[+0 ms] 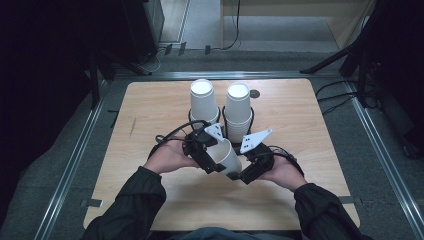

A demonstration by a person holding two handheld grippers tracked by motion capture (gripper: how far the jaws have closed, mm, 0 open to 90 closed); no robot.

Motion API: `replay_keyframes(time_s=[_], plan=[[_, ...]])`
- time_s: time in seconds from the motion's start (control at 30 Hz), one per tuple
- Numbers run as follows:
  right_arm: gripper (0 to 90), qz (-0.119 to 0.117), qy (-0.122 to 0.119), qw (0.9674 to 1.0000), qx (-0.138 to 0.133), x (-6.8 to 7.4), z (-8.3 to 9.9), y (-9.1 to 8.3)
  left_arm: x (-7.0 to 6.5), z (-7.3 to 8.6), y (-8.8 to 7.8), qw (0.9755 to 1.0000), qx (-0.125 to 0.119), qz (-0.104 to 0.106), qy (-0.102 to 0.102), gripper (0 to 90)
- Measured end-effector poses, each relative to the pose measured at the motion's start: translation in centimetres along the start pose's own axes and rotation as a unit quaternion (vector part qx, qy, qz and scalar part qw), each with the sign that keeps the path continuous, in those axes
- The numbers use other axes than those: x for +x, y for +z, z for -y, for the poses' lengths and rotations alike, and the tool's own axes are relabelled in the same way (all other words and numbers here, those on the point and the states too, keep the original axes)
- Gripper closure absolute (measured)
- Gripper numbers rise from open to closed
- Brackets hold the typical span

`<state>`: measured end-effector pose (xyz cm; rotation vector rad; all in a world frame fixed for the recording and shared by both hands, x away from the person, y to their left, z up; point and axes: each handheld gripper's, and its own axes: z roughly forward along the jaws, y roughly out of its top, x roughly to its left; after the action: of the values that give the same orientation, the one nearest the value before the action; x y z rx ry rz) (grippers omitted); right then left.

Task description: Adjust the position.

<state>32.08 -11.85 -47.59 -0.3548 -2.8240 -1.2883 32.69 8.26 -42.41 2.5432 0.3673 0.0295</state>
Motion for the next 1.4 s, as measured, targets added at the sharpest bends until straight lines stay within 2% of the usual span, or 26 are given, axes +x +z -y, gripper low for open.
replay_keyframes(time_s=[0.07,0.1,0.2,0.23,0.47,0.57,0.67,0.7,0.8,0.83,0.9,1.03,1.13,1.17,1.3,1.37,1.4], plan=[[16.9,0.001,-0.001,1.0,-0.003,0.1,-0.1,0.1,-0.1,-0.1,0.1,1.0,-0.002,0.003,0.0,12.1],[17.0,0.004,-0.004,1.0,-0.004,0.3,-0.2,0.3,-0.3,-0.2,0.2,1.0,0.0,0.002,0.008,12.0],[18.3,0.005,-0.001,1.0,-0.002,0.3,-0.3,0.5,-0.5,-0.3,0.3,0.9999,-0.003,0.004,0.013,11.5],[20.7,-0.001,0.004,1.0,-0.004,0.2,-0.2,0.6,-0.5,-0.3,0.4,0.9999,0.0,0.003,0.011,11.4],[21.9,0.004,-0.002,1.0,0.001,0.4,-0.2,0.6,-0.3,0.0,0.5,0.9998,-0.007,0.009,0.015,8.9],[21.9,0.002,0.002,1.0,-0.002,0.3,-0.2,0.4,-0.2,0.2,0.5,0.9997,-0.025,0.006,-0.002,0.0],[21.9,0.012,0.012,0.9998,-0.01,0.0,0.0,0.0,0.2,0.5,0.1,0.999,-0.04,0.007,-0.016,0.0],[21.9,0.009,0.017,0.9997,-0.016,-0.2,0.1,-0.2,0.2,0.5,0.1,0.999,-0.04,0.007,-0.016,0.0],[21.9,0.01,0.026,0.9991,-0.03,-0.4,0.2,-0.8,0.4,0.8,-0.5,0.998,-0.061,0.006,-0.019,0.0],[21.9,0.014,0.028,0.9987,-0.041,-0.5,0.2,-1.2,0.6,1.0,-0.7,0.9973,-0.069,0.013,-0.022,0.0],[21.8,0.019,0.027,0.9981,-0.051,-0.6,0.2,-1.6,0.7,1.3,-0.9,0.9967,-0.077,0.011,-0.025,0.0],[21.8,0.023,0.033,0.9975,-0.058,-0.7,0.3,-2.2,0.9,1.7,-1.1,0.9957,-0.086,0.013,-0.031,0.0],[21.7,0.024,0.039,0.9968,-0.066,-0.8,0.4,-2.8,0.9,2.0,-1.2,0.9944,-0.099,0.012,-0.036,0.0],[21.8,0.029,0.037,0.9959,-0.078,-0.7,0.5,-3.2,0.9,2.3,-1.3,0.9934,-0.107,0.01,-0.04,0.0],[21.8,0.035,0.04,0.9948,-0.087,-0.6,0.6,-3.7,1.0,2.8,-1.6,0.9926,-0.111,0.004,-0.049,0.0],[21.8,0.038,0.044,0.9945,-0.087,-0.5,0.7,-4.0,1.2,3.3,-1.7,0.9895,-0.13,0.007,-0.064,0.0],[21.8,0.038,0.044,0.9945,-0.087,-0.5,0.7,-4.0,1.2,3.3,-1.7,0.9895,-0.13,0.007,-0.064,0.0]])
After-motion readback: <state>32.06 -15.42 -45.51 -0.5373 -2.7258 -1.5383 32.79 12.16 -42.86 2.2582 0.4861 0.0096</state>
